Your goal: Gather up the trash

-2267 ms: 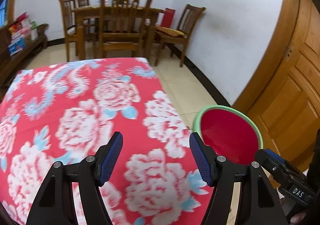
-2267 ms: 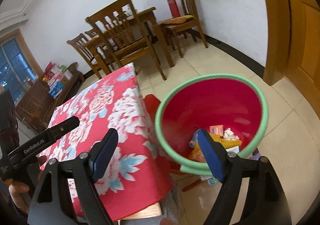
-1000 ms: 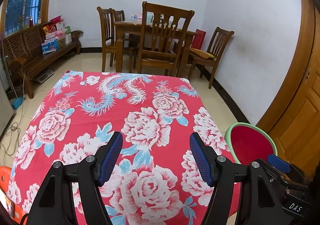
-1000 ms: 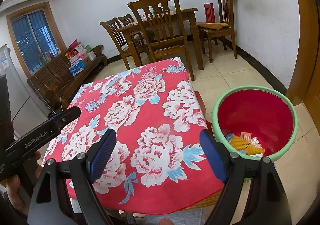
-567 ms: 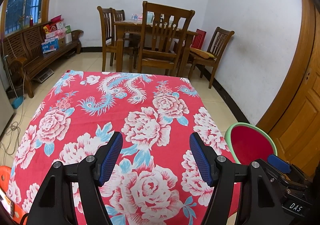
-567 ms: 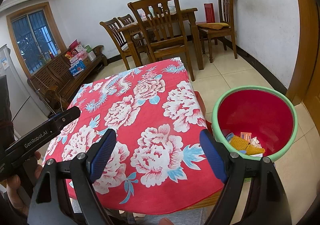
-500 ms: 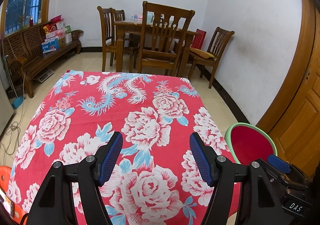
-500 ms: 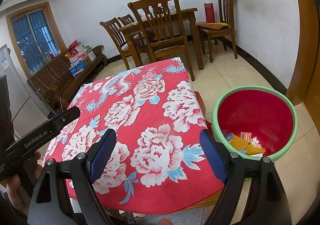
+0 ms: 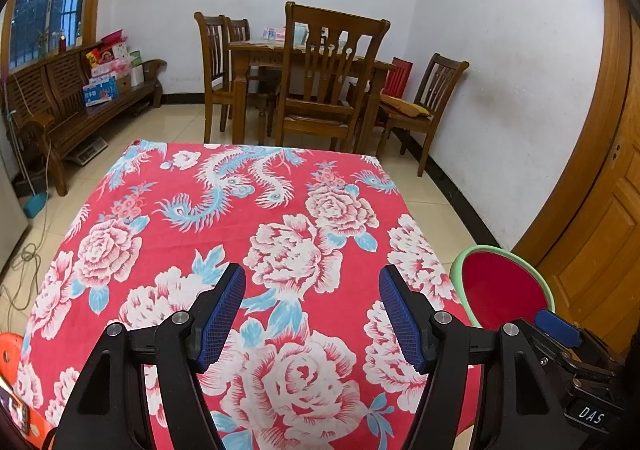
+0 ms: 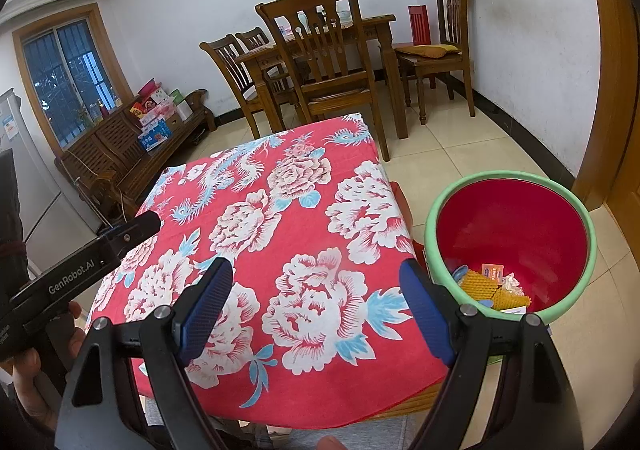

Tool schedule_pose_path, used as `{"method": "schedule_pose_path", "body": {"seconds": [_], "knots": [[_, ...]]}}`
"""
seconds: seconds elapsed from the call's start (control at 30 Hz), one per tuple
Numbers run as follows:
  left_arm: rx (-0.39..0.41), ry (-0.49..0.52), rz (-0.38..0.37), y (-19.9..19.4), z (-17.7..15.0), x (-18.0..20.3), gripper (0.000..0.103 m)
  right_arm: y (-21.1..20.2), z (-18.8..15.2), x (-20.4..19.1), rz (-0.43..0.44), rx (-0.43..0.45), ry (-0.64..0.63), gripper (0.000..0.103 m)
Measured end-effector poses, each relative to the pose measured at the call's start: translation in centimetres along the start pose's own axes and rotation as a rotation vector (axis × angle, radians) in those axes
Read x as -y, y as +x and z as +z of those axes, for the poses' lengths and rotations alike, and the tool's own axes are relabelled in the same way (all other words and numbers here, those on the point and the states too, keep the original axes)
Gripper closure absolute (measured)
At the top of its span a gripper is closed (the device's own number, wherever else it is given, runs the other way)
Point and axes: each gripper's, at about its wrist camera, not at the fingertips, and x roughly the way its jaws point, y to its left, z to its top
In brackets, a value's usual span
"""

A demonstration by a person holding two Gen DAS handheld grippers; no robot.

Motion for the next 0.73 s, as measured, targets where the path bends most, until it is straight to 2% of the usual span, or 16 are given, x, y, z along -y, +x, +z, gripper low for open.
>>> {"method": "schedule_pose_path", "body": {"seconds": [0.73], "knots": [[-0.008, 0.000, -0.006, 0.12, 0.01, -0.16, 0.033, 0.06, 0.01, -0.11, 0.001, -0.004, -0.003, 0.019]]}}
